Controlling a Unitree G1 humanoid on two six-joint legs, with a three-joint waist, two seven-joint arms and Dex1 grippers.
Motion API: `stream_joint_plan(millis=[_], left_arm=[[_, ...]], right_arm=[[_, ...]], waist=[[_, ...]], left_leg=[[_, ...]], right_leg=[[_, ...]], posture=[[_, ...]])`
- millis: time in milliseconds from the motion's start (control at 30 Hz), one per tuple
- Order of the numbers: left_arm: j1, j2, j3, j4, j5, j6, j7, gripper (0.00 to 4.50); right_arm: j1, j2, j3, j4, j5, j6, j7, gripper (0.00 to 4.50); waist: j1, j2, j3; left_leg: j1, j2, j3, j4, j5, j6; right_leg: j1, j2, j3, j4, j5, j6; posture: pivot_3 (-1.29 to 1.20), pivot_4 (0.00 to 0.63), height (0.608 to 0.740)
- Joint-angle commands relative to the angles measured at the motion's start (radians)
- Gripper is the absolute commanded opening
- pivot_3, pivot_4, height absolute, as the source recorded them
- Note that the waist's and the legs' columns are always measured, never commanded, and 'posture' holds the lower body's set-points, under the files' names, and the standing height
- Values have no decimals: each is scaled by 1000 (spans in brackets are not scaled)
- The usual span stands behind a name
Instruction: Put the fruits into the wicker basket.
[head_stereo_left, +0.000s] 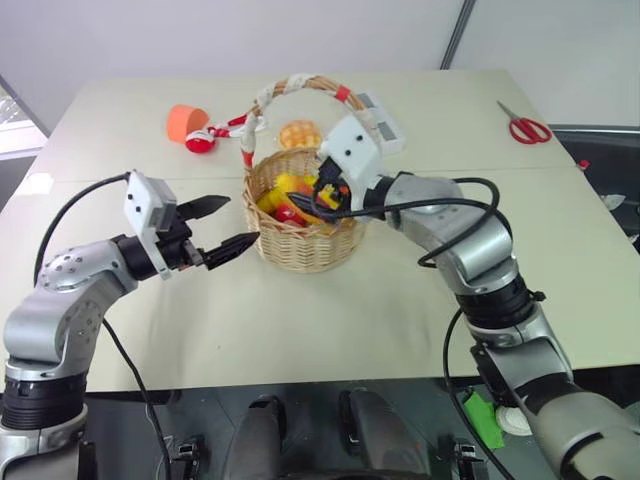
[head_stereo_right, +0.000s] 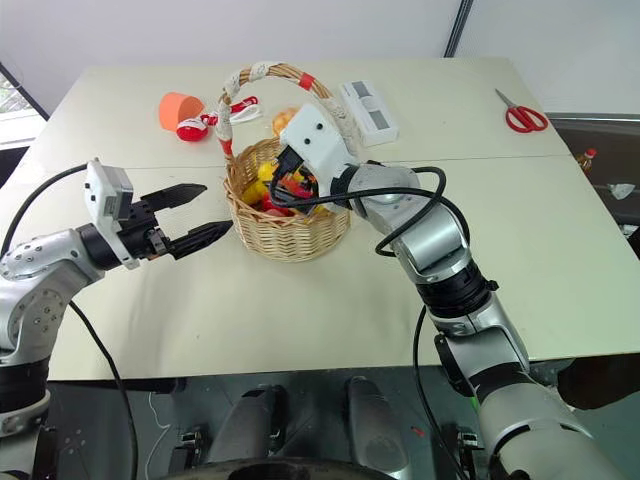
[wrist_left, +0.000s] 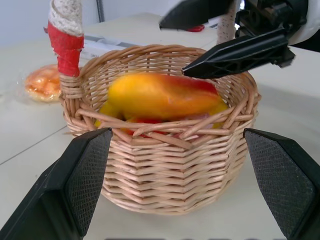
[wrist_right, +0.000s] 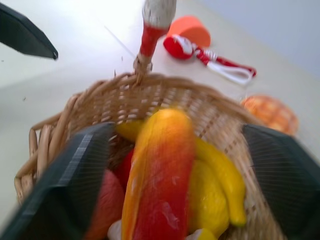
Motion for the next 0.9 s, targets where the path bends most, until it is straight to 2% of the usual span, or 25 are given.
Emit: stream_joint_plan(millis=[33,167,267,367,467,600,700,733,800,900], left_arm=[[16,-3,-2,-48,-22,-3,3,4500],[10,-11,-16,-49,-29,-1,-2,4500],[-5,-13,-35,-39,-32,-2,-11,4500],[-36,-21,-62,-15,-30,-8,-23,4500],[-69,-34,-85,2,-31,-10,-30,4500],[-76,-43,-100,1,-28,-9,-28,4500],[-69,-49,-100,-8,-27,-12,-16,4500],[-63,-52,-95,-16,-30,-11,-7,4500],[-50,-54,-85,-33,-39,-7,5,4500],[-38,-53,-83,-44,-42,-8,15,4500]], right_arm=[[126,-97,-142,-250,151,-83,175,4445],[325,-233,-305,-371,327,6,283,4445],[389,-250,-365,-362,352,25,238,4445],[386,-202,-361,-273,283,7,125,4445],[320,-98,-312,-126,179,-64,-8,4445],[250,31,-259,27,111,-177,-56,4445],[229,76,-256,101,75,-229,-83,4445],[231,82,-258,107,65,-248,-90,3938],[241,86,-260,106,57,-266,-93,3241],[255,89,-278,97,66,-276,-98,1641]], waist=[[9,0,0],[20,0,0],[15,0,0],[-1,0,0],[-12,0,0],[-17,0,0],[-12,0,0],[-7,0,0],[-2,0,0],[-1,0,0]], left_leg=[[0,0,-1,0,0,0],[1,0,-2,0,-1,1],[4,0,-1,1,-1,1],[8,1,1,1,-1,1],[15,0,3,-1,-1,1],[15,1,2,-2,-1,1],[13,1,1,-2,-1,1],[12,2,1,-2,-1,1],[12,1,2,-2,-1,1],[11,1,1,0,-1,1]], right_leg=[[1,0,-1,0,0,0],[4,0,-3,-2,0,0],[7,1,-2,-2,0,0],[9,4,-1,-1,0,0],[12,5,1,0,0,0],[12,7,2,1,0,-1],[11,5,2,0,0,-1],[11,5,2,0,0,-1],[10,3,2,0,0,0],[10,2,2,0,0,0]], posture=[[0,150,740],[0,150,740],[0,150,740],[0,150,740],[0,150,740],[0,150,740],[0,150,740],[0,150,740],[0,150,740],[0,150,740]])
